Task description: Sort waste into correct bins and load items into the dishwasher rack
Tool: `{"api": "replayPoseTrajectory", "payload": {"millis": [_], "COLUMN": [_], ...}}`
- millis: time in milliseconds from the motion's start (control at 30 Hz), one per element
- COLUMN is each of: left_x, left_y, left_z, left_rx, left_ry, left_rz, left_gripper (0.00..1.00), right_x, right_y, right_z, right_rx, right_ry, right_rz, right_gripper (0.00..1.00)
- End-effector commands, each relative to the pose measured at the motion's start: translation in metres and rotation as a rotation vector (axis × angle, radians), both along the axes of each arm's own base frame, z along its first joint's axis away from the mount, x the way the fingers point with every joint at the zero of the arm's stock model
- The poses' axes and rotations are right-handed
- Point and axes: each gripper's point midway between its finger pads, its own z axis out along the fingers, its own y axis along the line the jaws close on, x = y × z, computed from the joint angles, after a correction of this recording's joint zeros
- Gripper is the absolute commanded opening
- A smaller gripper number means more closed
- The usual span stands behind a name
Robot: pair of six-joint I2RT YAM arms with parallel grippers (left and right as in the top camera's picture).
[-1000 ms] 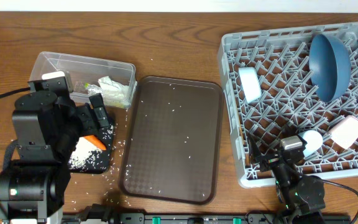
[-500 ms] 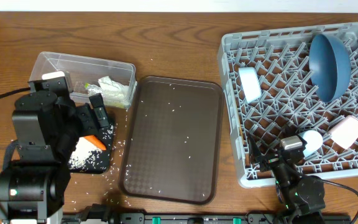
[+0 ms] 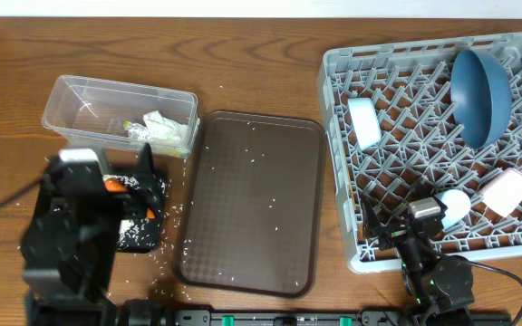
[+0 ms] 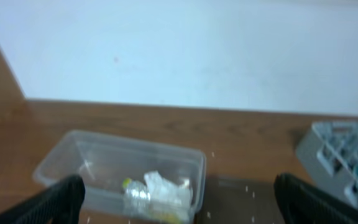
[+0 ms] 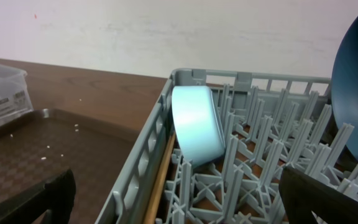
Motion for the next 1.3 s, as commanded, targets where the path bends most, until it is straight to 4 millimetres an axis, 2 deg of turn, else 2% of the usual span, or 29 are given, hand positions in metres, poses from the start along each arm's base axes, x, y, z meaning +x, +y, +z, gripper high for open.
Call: {"api": "replayPoseTrajectory", "payload": {"millis": [0,133,333,533,733,1067,1267], "left_x": [-0.007,-0.015,-0.018,-0.022,-0.015,0.002,0.001], "left_y": [-0.011,-0.013,-0.013,-0.013,-0.013,-0.014,-0.014], "left_z": [-0.029,-0.064,-0.099,-0.119,-0.138,-0.192,-0.194], "left_rx": [0.076,0.074,0.072,0.061,0.061,0.06,0.06], "left_ry": [-0.027,-0.06,-0.115,-0.134,-0.117,-0.096,-0.083], "left_rz": [-0.083,-0.096,-0.093,-0.09,-0.09,-0.092,-0.093], "left_gripper": [0.98,0.98,0.98,0.98,0.98,0.98,0.98], "right_x": [0.0,0.0,0.0,0.0,0.0,0.0,0.0], "right_y": [-0.001,-0.001,-0.001,-0.001,-0.001,-0.001,-0.001], "right_z": [-0.001,-0.001,-0.001,-0.001,-0.001,-0.001,-0.001], "right_rx": [-0.01,-0.01,-0.01,-0.01,-0.01,-0.01,-0.01], "right_ry": [-0.004,-0.004,-0.004,-0.004,-0.004,-0.004,-0.004], "right_rz": [-0.002,-0.002,-0.002,-0.002,-0.002,-0.002,-0.002], "right_gripper": [0.99,0.99,0.99,0.99,0.99,0.99,0.99]}}
